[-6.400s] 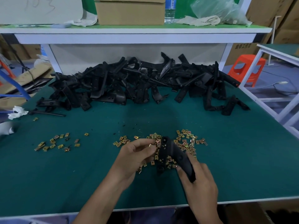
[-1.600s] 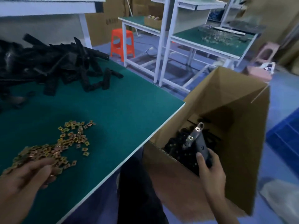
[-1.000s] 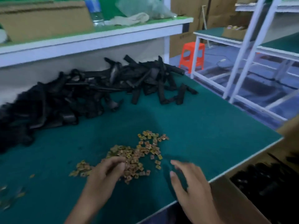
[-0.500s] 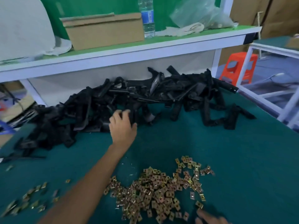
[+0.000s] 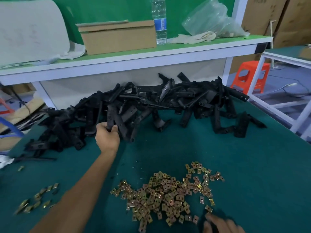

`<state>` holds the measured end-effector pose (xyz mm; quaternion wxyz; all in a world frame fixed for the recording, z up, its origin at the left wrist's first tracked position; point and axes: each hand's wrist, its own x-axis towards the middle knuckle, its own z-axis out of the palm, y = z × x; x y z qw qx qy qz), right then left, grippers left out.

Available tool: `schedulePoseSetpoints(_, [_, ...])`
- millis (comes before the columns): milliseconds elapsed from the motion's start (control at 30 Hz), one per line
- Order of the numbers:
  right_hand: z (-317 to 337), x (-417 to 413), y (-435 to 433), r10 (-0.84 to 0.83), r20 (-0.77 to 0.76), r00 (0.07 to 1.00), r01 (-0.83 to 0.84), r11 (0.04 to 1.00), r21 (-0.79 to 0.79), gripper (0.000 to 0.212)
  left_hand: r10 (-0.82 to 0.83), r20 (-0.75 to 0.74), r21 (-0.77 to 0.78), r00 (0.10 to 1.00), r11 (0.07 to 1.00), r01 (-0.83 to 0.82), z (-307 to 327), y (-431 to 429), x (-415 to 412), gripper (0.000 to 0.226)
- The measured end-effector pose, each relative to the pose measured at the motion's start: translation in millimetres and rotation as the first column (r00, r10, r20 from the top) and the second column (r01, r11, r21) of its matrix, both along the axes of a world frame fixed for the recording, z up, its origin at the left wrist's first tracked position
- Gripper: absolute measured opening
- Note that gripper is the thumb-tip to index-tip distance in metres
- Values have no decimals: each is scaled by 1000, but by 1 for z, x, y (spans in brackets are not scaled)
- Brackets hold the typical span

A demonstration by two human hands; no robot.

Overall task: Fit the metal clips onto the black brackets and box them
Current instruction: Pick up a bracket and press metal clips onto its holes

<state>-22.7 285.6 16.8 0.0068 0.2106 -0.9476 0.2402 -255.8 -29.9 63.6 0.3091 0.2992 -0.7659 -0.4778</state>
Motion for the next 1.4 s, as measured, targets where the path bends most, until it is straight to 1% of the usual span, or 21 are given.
schedulePoseSetpoints(33, [-1,-17,17,-150,80,986,160,977,-142,34,4,-21,-31,1000,1000,-4,6,-5,6,16])
schedulePoseSetpoints(67, [-3,-29,18,-282,-50,958,274,954,-122,32,6,-39,-72,999,997,-9,14,-10,11,16])
schedulePoseSetpoints(133, [-14,-33,24,-310,-159,937,297,950,-99,30,6,-71,-171,997,985,-18,29,-18,20,16])
schedulePoseSetpoints(167, [-13,-28,20,-244,-81,967,242,970,-24,29,7,-83,-214,997,977,-24,37,-21,24,16])
schedulePoseSetpoints(200, [-5,-25,16,-276,-58,960,278,960,43,28,3,-95,-244,995,969,-27,45,-22,28,15])
schedulePoseSetpoints(300, [6,-22,19,-408,-62,911,400,910,-113,15,-54,-141,-232,988,973,20,69,-10,51,18])
schedulePoseSetpoints(400, [1,-1,21,-476,-227,850,397,861,-319,18,-196,-134,-192,971,967,168,83,29,105,19])
schedulePoseSetpoints(433, [3,2,22,-503,-221,836,402,834,-377,28,-272,-116,-180,955,952,249,80,46,130,15])
schedulePoseSetpoints(500, [2,3,22,-539,-123,834,419,761,-495,66,-432,-78,-153,898,896,418,67,83,184,13])
schedulePoseSetpoints(533, [2,3,22,-547,-134,826,410,747,-524,82,-502,-37,-133,864,859,494,57,101,211,14])
schedulePoseSetpoints(600, [3,2,22,-532,-283,798,383,810,-444,97,-608,69,-52,791,790,612,32,129,252,21])
schedulePoseSetpoints(700, [-1,0,19,-340,-453,824,261,938,-230,74,-679,117,121,724,734,669,2,147,277,25])
schedulePoseSetpoints(767, [-5,-1,17,-259,-504,824,189,964,-186,45,-687,103,191,720,724,663,-3,141,276,18])
schedulePoseSetpoints(800, [-8,-2,17,-260,-496,828,185,963,-195,41,-685,111,192,720,725,661,-2,135,274,15])
schedulePoseSetpoints(900, [-16,-2,16,-328,-445,833,227,937,-266,34,-587,220,-4,779,798,603,-13,111,269,26])
schedulePoseSetpoints(933, [-21,-2,16,-357,-422,834,251,925,-286,32,-529,262,-106,807,815,569,-19,105,266,18])
schedulePoseSetpoints(967, [-23,-1,16,-392,-385,835,290,909,-298,40,-485,298,-185,822,816,548,-25,100,263,7])
schedulePoseSetpoints(1033, [-24,-2,14,-432,-313,846,344,891,-297,53,-433,334,-294,837,796,529,-34,95,255,10])
schedulePoseSetpoints(1167, [-20,-4,10,-418,-306,855,362,905,-225,53,-330,327,-524,886,717,460,-36,87,218,19])
schedulePoseSetpoints(1300, [-14,-4,10,-373,-271,887,343,927,-152,76,-271,487,-541,830,653,530,-33,87,180,34])
schedulePoseSetpoints(1400, [-13,-5,11,-343,-204,917,327,939,-111,96,-339,469,-511,816,649,564,-37,88,169,24])
